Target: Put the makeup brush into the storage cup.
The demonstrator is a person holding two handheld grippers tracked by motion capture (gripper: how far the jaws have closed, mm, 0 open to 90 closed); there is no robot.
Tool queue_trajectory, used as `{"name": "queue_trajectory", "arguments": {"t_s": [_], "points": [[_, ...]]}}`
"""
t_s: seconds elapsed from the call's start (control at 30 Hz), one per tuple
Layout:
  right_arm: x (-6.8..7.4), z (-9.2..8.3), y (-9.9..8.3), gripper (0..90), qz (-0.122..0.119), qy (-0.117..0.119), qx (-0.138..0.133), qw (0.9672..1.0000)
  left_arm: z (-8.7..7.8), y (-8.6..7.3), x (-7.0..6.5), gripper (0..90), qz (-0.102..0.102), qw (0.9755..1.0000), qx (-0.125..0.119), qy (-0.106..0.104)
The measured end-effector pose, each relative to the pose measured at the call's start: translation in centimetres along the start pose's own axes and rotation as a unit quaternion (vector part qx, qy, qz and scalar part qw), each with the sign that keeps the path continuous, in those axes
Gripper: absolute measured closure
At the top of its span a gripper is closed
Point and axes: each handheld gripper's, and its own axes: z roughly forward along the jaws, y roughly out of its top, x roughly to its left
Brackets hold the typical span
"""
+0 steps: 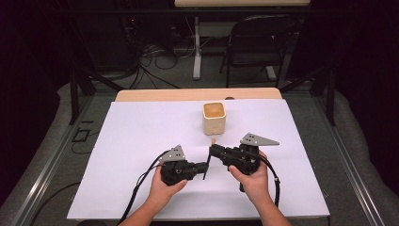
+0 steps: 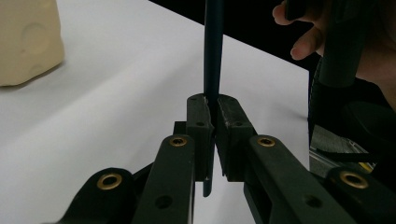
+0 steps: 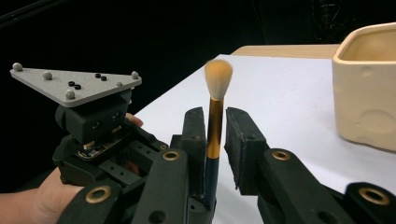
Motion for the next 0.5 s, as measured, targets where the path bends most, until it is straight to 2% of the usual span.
{"name": "queue_trajectory", "arguments": {"t_s": [0.5], "points": [[-0.07, -0.06, 0.00, 83.4, 0.011, -0.001, -0.001, 0.9999, 0.05, -0.06, 0.00, 84.2, -0.001, 1.0000, 0.000, -0.001]]}}
